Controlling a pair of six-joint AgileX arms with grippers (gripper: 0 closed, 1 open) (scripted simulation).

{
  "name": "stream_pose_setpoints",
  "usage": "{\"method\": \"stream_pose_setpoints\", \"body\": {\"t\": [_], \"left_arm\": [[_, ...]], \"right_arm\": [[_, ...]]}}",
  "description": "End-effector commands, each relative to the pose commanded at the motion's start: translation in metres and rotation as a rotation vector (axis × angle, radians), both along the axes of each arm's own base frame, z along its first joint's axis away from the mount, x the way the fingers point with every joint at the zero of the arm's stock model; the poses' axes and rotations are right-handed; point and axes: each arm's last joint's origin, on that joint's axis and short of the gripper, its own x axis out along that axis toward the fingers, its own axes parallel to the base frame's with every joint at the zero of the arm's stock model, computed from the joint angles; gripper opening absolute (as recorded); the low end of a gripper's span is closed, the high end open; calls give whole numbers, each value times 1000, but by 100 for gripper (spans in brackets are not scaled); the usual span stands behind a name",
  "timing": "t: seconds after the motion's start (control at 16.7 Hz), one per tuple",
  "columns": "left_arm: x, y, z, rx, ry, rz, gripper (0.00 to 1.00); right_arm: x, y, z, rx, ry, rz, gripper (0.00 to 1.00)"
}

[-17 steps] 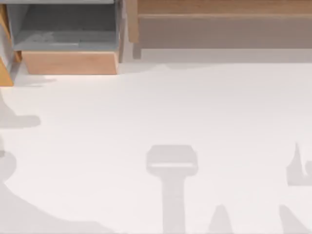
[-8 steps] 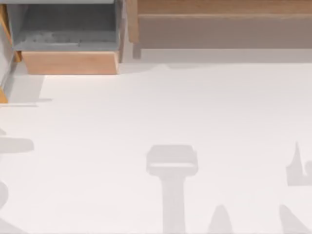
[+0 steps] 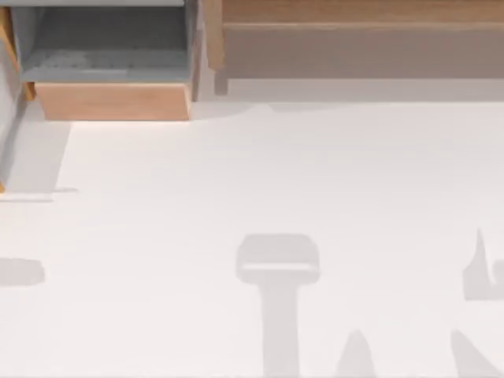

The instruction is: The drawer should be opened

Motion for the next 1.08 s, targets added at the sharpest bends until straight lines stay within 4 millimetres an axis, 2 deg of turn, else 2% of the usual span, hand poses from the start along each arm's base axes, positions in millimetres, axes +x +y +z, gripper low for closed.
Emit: {"method": "stream_pose_setpoints", "body": {"t": [0.12, 0.36, 1.08], "left_arm": [[-13, 1, 2, 6, -9, 0, 0], [-15, 1, 3, 8, -13, 0, 0], [-15, 1, 3, 8, -13, 0, 90]], "right_arm": [[0, 0, 0, 0, 0, 0, 100], [0, 0, 0, 0, 0, 0, 100], [0, 0, 0, 0, 0, 0, 100]]}}
